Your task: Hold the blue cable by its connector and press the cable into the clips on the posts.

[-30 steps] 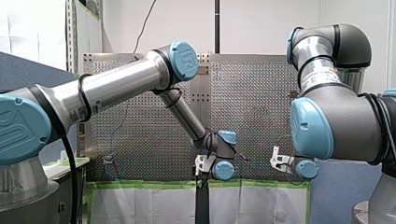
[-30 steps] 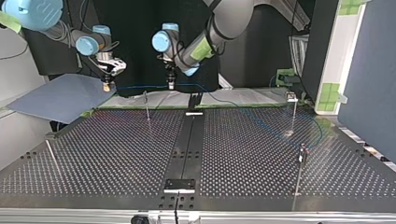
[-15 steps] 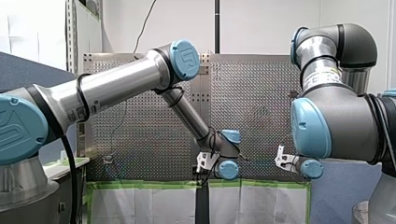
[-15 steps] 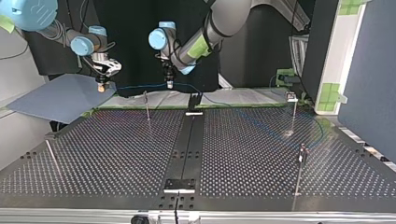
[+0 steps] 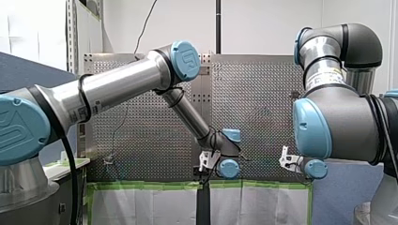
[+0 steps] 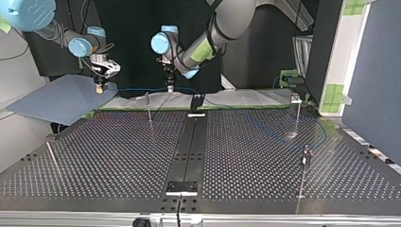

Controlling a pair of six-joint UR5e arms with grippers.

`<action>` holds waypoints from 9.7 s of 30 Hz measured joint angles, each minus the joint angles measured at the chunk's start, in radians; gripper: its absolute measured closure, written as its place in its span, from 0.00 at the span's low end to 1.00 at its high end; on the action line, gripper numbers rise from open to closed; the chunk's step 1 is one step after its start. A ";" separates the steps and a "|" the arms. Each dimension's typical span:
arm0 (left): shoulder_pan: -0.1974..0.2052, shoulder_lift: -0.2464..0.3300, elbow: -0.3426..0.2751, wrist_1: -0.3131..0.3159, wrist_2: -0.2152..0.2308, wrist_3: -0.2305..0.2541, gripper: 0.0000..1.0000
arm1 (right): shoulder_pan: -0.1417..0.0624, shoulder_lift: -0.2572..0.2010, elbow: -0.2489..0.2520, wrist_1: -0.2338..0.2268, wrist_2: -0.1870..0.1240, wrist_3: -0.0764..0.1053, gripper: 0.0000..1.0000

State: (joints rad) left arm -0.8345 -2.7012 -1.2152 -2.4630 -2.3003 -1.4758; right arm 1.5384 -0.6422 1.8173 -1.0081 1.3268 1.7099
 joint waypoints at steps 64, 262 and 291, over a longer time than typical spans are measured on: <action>0.086 -0.096 0.173 -0.072 0.093 -0.051 0.83 | 0.009 0.066 -0.076 -0.016 -0.020 -0.002 1.00; -0.006 -0.063 0.137 -0.199 0.350 -0.186 0.00 | -0.014 0.103 -0.294 0.112 -0.073 0.021 1.00; -0.003 0.213 -0.140 -0.073 0.221 -0.196 0.00 | -0.006 0.103 -0.295 0.117 -0.075 0.029 1.00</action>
State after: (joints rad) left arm -0.8373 -2.4880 -1.3548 -2.5357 -2.0791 -1.6722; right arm 1.5327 -0.5394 1.5226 -0.8907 1.2519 1.7387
